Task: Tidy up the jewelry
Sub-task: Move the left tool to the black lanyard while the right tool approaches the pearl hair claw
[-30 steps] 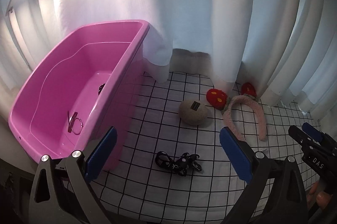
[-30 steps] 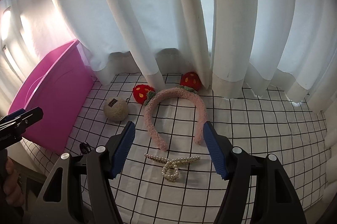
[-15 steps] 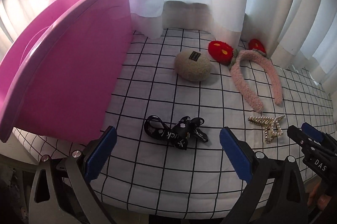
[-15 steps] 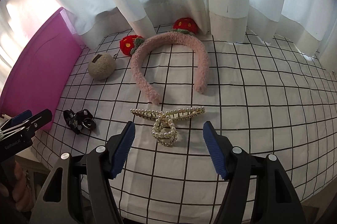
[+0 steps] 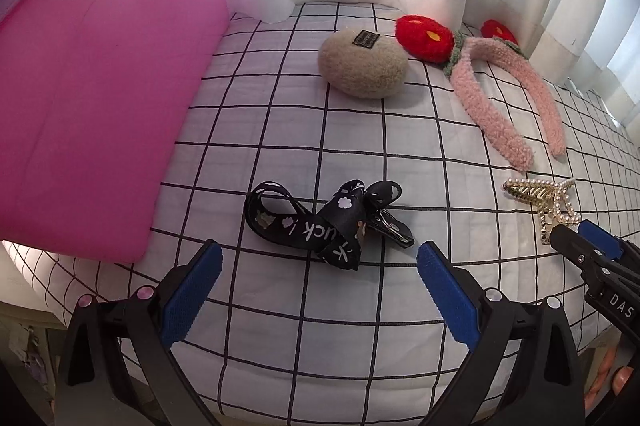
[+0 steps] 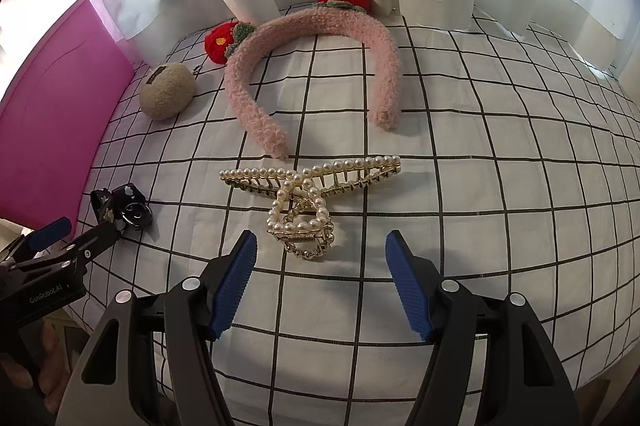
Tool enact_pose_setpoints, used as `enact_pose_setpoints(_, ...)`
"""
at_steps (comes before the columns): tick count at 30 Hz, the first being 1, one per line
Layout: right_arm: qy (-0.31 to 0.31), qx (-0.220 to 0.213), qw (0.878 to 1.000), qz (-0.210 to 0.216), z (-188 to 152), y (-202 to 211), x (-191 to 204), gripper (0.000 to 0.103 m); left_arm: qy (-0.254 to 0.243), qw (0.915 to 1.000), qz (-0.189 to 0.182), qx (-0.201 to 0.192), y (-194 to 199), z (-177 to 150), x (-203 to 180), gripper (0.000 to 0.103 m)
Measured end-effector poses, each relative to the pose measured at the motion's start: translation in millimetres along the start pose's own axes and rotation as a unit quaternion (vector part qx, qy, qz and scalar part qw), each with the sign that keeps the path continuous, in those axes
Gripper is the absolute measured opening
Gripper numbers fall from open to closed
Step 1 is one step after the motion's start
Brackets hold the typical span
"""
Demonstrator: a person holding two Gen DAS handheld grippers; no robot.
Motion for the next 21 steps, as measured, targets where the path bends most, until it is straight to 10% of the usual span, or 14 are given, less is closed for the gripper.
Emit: enact_pose_setpoints(21, 0.004, -0.007, 0.999, -0.034, 10.1, -26.7, 1.2, 0.064, -0.010, 0.9999, 0.001, -0.009, -33.6, 4.6, -3.9, 0.096)
Point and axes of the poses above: each gripper's, at about its wrist camera, not at the fingertips, and y roughly against the way its jaws point, x to its left, z to its top, the point moved 7 cm from there along -y, roughly the way its jaws point, and after that the axes turned 12 degrees about -x, right-handed, at the moved point
